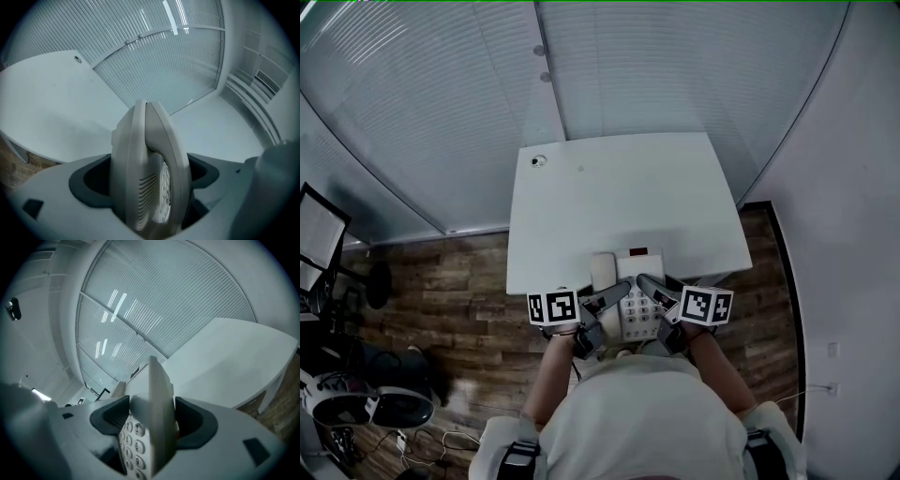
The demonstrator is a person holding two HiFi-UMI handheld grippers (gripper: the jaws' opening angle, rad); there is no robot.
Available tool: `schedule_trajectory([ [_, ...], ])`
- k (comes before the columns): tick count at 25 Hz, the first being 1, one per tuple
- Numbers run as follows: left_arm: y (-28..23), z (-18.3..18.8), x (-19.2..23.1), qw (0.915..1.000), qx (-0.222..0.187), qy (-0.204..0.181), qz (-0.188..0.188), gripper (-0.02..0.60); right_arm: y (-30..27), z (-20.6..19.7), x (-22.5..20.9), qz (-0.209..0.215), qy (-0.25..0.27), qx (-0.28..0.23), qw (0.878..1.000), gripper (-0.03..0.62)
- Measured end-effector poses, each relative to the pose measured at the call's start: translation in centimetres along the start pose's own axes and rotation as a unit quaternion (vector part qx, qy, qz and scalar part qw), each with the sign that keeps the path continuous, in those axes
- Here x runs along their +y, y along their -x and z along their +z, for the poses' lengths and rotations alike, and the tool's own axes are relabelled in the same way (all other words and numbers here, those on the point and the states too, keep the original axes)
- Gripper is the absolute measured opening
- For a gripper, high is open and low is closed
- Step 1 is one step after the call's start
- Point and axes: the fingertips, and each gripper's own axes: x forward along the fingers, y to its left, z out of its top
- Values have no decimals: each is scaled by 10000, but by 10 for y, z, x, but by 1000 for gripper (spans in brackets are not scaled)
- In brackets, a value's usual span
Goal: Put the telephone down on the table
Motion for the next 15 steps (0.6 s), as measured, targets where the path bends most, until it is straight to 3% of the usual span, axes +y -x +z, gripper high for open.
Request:
schedule_trajectory([
  [10,-13,6,11,9999,-51,125,39,433,-9,8,-14,-20,-9,121,9999,310],
  [15,-29,27,23,9997,-152,121,146,433,-27,28,-28,78,15,223,9997,310],
])
